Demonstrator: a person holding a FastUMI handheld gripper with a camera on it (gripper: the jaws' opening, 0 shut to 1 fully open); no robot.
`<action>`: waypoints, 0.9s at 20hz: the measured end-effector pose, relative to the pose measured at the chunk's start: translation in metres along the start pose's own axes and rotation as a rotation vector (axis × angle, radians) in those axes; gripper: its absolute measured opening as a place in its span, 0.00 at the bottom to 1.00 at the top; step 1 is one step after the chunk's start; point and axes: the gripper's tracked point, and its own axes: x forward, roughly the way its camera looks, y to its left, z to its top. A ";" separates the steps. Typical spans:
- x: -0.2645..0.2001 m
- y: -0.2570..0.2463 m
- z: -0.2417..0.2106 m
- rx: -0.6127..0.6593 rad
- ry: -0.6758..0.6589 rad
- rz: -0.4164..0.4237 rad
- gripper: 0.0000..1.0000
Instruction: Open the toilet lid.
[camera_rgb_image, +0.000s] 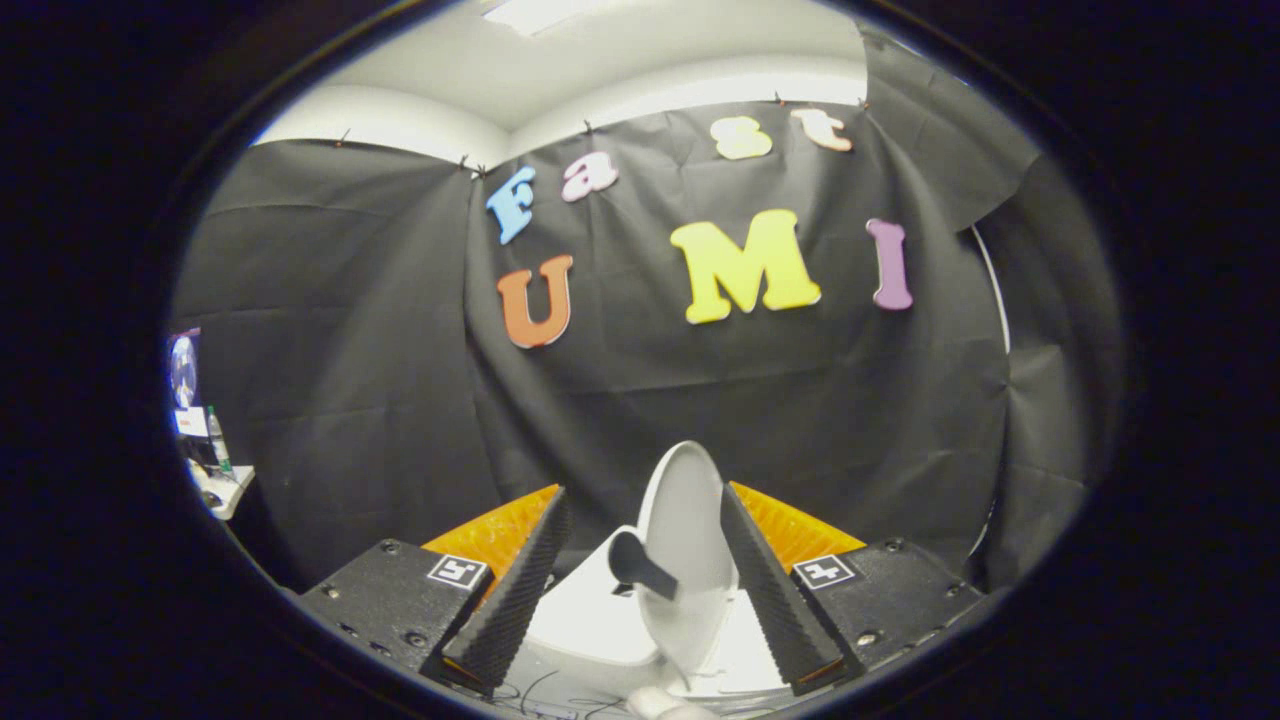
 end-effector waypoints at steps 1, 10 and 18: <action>-0.012 -0.018 0.001 0.004 -0.034 -0.023 0.95; -0.104 -0.186 -0.074 0.025 0.018 -0.287 0.97; -0.146 -0.246 -0.120 0.013 0.064 -0.408 0.97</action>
